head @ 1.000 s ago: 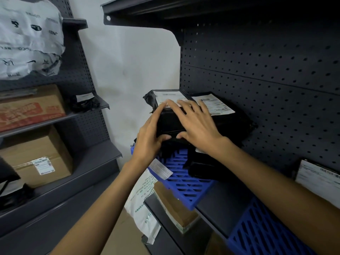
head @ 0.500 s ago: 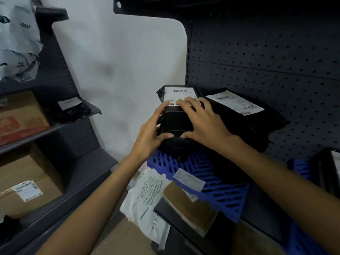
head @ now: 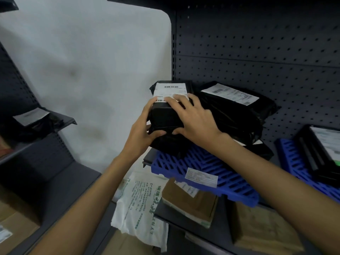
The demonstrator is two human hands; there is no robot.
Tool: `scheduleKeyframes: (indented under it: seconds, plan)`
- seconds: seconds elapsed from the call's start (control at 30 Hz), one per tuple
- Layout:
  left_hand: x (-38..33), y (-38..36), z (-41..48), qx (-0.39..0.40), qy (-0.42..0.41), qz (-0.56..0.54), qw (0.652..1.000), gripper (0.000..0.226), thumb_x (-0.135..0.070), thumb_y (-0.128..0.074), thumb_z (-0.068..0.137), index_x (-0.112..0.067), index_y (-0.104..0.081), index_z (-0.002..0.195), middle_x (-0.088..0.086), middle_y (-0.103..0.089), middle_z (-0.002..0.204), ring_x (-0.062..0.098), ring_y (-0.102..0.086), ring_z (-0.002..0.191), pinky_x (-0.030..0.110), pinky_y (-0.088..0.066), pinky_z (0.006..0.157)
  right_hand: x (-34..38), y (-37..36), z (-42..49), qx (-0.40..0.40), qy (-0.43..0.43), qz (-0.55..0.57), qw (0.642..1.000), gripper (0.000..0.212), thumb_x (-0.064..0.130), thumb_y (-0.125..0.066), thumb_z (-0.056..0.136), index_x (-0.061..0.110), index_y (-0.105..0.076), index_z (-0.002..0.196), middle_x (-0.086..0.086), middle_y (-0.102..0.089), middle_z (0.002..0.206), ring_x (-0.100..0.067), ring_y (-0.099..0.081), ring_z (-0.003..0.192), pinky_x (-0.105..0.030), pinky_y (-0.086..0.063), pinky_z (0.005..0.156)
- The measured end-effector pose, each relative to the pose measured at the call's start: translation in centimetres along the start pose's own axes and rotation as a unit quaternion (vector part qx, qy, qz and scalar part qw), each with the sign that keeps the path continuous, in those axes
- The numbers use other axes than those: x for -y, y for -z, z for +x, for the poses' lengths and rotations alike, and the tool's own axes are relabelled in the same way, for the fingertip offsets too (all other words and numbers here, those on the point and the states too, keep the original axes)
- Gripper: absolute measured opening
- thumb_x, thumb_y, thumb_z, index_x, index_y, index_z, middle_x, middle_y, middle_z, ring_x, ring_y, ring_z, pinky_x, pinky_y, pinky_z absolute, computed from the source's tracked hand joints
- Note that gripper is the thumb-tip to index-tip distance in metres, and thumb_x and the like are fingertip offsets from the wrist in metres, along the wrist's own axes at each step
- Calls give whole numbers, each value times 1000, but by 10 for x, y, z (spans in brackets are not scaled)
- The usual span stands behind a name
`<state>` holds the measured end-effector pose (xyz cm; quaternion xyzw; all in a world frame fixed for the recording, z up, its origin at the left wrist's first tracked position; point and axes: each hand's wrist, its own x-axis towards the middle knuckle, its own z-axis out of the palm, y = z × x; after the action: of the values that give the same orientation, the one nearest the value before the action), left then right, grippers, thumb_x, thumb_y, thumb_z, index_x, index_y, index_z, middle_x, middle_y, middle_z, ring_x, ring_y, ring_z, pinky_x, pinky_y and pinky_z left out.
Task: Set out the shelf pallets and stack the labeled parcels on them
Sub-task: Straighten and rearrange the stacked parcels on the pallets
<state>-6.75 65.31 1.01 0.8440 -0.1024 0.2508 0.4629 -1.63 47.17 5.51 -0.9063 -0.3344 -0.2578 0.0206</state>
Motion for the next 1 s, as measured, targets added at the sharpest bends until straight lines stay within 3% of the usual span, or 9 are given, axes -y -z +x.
scheduleKeyframes:
  seconds: [0.13, 0.2, 0.3, 0.37, 0.5, 0.63, 0.7, 0.8, 1.0]
  plan:
    - [-3, 2, 6, 30, -25, 51, 998, 91, -13, -75, 83, -31, -19, 152, -5, -42, 147, 14, -49, 128, 35, -50, 101, -6, 3, 1, 1, 7, 4, 1000, 101, 45, -80, 71, 30, -22, 152, 2, -31, 152, -29, -29, 139, -46, -59, 69]
    - [-7, 7, 6, 25, -33, 122, 992, 88, -26, -76, 82, -30, -22, 151, -3, -40, 147, 15, -48, 127, 40, -50, 101, -12, 6, 0, 11, 27, 29, 999, 99, 46, -78, 74, 27, -20, 152, 1, -30, 153, -27, -28, 140, -47, -57, 82]
    - [-22, 16, 12, 3, -71, 250, 966, 75, -57, -63, 82, -28, -35, 145, 1, -37, 145, 21, -46, 127, 43, -49, 98, -30, 16, -11, 17, 48, 61, 997, 91, 50, -70, 81, 24, -21, 153, -3, -27, 157, -23, -26, 144, -45, -36, 112]
    - [-38, 12, 20, -5, -106, 313, 944, 68, -63, -55, 84, -25, -45, 140, 5, -40, 145, 24, -43, 130, 44, -44, 102, -50, 27, -21, -2, 40, 44, 998, 77, 55, -59, 88, 26, -25, 151, -1, -27, 158, -21, -29, 143, -42, -27, 117]
    - [-68, -18, 38, 17, -185, 350, 918, 54, -55, -51, 92, -19, -56, 132, 5, -54, 131, 26, -46, 128, 44, -39, 107, -103, 47, -42, -41, -13, 34, 998, 56, 54, -40, 98, 25, -39, 145, 1, -42, 149, -20, -40, 136, -43, -26, 115]
    - [-97, -65, 41, 44, -229, 334, 913, 47, -43, -53, 96, -16, -54, 135, 4, -55, 131, 23, -43, 133, 38, -40, 107, -163, 53, -59, -29, -62, 45, 997, 48, 48, -39, 100, 20, -46, 138, -5, -55, 134, -28, -52, 121, -42, -41, 101]
    - [-110, -92, 38, 58, -215, 316, 922, 49, -40, -53, 97, -18, -48, 140, 2, -51, 135, 20, -44, 130, 35, -45, 100, -189, 50, -67, 9, -90, 54, 994, 50, 50, -39, 99, 25, -39, 142, -8, -54, 135, -31, -52, 121, -43, -45, 96]
    - [-118, -126, 38, 75, -184, 304, 932, 54, -43, -50, 98, -19, -40, 146, 1, -44, 141, 22, -46, 127, 41, -50, 94, -216, 44, -75, 86, -99, 100, 986, 57, 59, -35, 97, 39, -23, 148, -6, -42, 147, -30, -41, 132, -51, -42, 101]
    - [-116, -175, 39, 74, -78, 273, 956, 69, -63, -30, 93, -30, -21, 153, 1, -11, 162, 32, -36, 139, 51, -43, 101, -263, 31, -78, 163, -12, 207, 965, 71, 57, -54, 91, 48, -15, 149, 5, -31, 156, -19, -35, 139, -44, -37, 109]
